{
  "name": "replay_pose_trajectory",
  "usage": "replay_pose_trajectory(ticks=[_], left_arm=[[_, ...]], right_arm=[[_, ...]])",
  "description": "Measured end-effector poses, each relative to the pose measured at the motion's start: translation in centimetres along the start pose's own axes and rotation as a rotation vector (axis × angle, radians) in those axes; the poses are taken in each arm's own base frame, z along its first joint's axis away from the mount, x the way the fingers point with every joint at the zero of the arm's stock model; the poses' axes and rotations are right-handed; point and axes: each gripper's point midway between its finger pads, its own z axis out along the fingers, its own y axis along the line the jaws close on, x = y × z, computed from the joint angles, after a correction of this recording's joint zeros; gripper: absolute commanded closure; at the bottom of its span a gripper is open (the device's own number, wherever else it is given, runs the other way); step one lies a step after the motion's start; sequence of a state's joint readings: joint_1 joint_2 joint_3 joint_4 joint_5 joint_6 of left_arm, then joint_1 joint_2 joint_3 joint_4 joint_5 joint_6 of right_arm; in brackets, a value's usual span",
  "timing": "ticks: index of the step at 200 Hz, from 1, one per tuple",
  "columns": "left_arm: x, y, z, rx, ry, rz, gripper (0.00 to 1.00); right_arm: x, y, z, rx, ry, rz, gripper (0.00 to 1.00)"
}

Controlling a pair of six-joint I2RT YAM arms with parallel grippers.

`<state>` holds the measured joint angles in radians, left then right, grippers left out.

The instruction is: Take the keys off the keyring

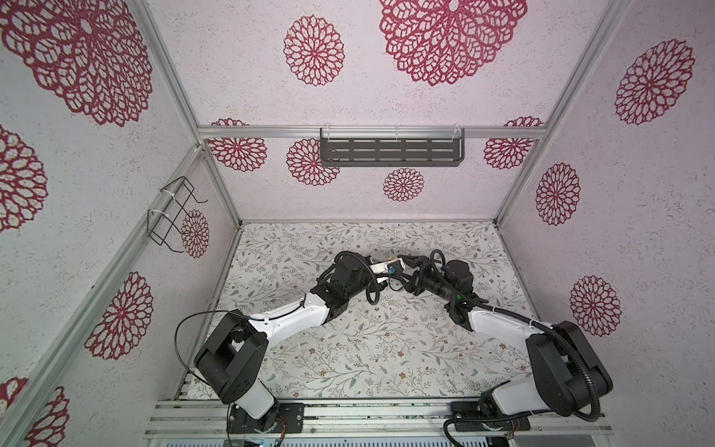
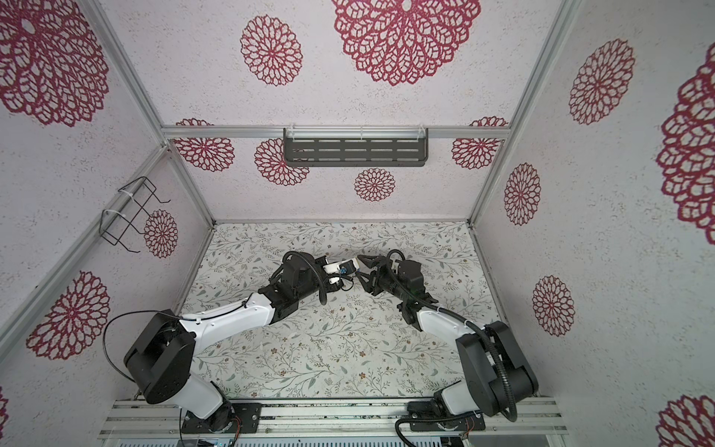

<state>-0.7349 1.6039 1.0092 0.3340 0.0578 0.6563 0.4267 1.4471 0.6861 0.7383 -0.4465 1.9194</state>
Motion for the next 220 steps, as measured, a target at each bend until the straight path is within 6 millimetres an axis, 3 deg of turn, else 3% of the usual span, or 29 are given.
replay_pose_trajectory(ticks=[28, 71, 108, 157, 193, 220], left_arm=[[-0.2, -0.3, 0.0, 0.007, -0.003, -0.002, 1.0], [-0.1, -0.3, 0.0, 0.006, 0.001, -0.004, 1.0], [0.2, -0.2, 0.0, -0.001, 0.015, -0.003, 1.0], [-0.1, 0.1, 0.0, -0.024, 0.016, -0.044, 1.0], [-1.4, 0.6, 0.5, -0.029, 0.011, -0.154, 1.0], [-1.9, 1.7, 0.9, -0.07, 0.029, -0.333, 1.0]], right_arm=[[-0.1, 0.7, 0.6, -0.019, 0.004, 0.002, 0.65], [-0.3, 0.8, 0.8, -0.032, 0.001, 0.016, 1.0], [-0.7, 0.7, 0.3, -0.032, -0.017, 0.018, 1.0], [-2.2, 0.9, -2.3, -0.005, -0.087, -0.041, 1.0], [-2.3, 1.8, -3.6, 0.017, -0.11, -0.139, 1.0], [-2.2, 3.1, -3.5, 0.016, -0.132, -0.242, 1.0]])
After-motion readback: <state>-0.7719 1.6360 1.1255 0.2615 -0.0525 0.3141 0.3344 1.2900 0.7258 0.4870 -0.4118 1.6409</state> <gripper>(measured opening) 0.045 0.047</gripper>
